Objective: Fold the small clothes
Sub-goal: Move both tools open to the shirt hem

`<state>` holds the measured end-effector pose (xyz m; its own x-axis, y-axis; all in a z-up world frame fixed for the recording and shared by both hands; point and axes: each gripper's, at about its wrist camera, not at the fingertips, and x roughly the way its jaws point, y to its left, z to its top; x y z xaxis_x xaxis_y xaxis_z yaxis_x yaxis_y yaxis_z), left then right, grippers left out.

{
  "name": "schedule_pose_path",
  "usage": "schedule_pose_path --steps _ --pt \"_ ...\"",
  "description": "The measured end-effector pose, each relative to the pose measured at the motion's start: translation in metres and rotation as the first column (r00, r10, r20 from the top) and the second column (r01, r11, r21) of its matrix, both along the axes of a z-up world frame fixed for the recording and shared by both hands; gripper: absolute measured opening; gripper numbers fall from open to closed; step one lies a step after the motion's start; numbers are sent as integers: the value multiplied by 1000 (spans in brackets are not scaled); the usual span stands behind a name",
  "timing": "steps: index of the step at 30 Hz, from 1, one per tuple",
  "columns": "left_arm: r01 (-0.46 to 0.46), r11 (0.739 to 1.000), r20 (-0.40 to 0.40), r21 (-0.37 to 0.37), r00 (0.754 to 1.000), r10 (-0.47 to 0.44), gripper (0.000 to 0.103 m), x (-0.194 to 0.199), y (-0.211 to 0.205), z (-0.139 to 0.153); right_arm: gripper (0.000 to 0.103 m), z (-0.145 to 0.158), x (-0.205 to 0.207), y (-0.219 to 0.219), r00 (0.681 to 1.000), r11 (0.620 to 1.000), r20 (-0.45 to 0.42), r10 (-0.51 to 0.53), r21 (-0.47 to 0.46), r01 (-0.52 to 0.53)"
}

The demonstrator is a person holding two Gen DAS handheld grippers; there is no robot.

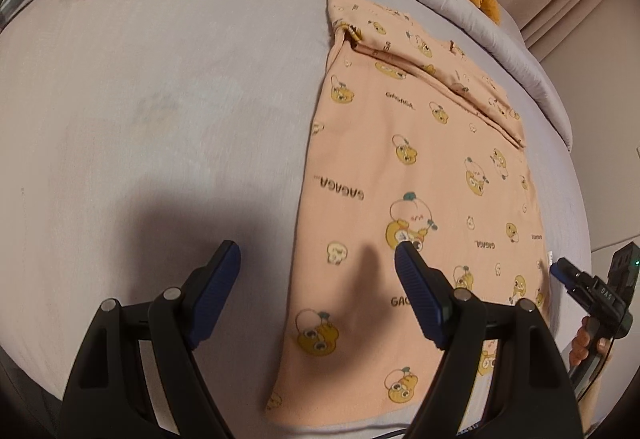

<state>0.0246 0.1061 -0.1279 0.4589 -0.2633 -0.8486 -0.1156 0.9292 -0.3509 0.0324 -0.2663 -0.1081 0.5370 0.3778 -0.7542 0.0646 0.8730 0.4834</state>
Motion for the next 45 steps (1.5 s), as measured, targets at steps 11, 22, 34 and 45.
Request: schedule_pose_path --steps 11,22,34,45 --pt "5 1000 9 -5 1000 -5 79 -12 -6 -4 42 -14 -12 -3 999 998 -35 38 58 -36" --pt "14 999 28 -46 1000 -12 79 4 -9 -6 43 -19 2 4 999 995 -10 48 91 -46" --pt "51 996 38 -79 998 -48 78 14 -16 -6 43 -27 23 -1 999 978 8 32 205 -33" --pt "86 985 30 -150 996 -82 77 -15 -16 -7 43 -32 -5 -7 996 957 -7 91 276 -86"
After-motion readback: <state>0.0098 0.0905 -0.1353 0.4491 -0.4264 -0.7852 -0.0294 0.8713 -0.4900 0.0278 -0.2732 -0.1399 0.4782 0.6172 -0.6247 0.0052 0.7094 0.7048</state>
